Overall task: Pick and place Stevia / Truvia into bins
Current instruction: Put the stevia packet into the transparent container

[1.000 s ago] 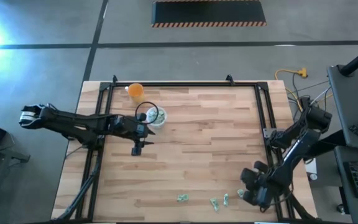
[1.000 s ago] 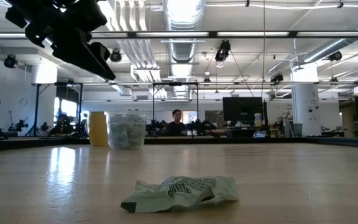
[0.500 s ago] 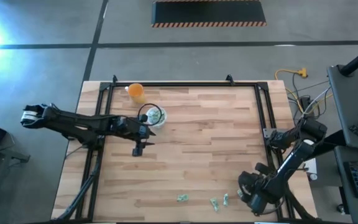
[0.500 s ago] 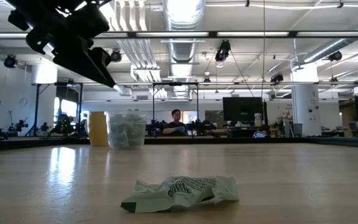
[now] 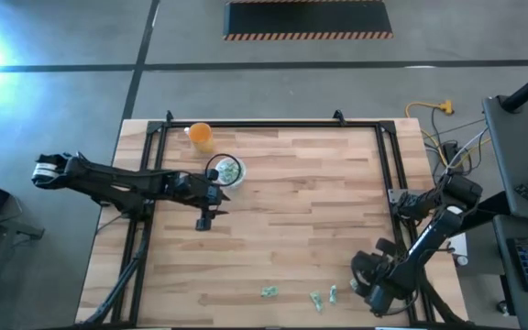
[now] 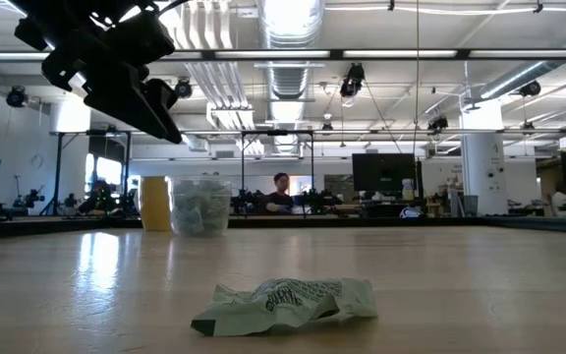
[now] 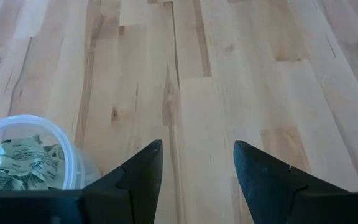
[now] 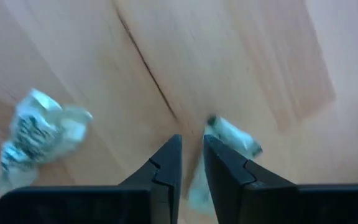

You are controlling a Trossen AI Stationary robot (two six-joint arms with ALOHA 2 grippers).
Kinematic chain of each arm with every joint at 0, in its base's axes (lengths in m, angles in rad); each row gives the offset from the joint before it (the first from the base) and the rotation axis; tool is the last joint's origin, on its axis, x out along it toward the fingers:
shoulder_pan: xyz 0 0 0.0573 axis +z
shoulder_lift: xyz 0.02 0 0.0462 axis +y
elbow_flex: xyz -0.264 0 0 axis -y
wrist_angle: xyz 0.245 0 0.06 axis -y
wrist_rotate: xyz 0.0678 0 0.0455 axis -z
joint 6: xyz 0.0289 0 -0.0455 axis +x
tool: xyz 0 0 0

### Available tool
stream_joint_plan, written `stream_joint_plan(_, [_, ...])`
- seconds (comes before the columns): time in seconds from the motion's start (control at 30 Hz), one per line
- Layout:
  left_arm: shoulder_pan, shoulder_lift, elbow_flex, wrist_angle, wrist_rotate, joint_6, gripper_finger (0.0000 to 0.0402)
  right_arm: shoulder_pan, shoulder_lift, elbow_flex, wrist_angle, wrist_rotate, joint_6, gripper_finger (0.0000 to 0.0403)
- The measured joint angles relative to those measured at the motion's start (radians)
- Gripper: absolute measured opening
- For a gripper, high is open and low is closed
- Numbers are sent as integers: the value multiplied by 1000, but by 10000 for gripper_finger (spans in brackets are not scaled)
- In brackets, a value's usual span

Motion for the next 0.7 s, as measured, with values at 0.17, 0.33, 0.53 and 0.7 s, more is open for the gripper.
stream_joint_plan(0.17, [0,-1,0,0,0,0,180,0,-5,21,-16,60,-44,46])
stream_joint_plan(0.33, [0,0,0,0,0,0,180,5,-6,68,-138,59,48,45])
stream_joint_plan(0.53, [0,0,0,0,0,0,180,8,-6,76,-190,43,105,69])
stream_joint_plan(0.7, [0,0,0,0,0,0,180,8,-6,51,-182,37,126,112])
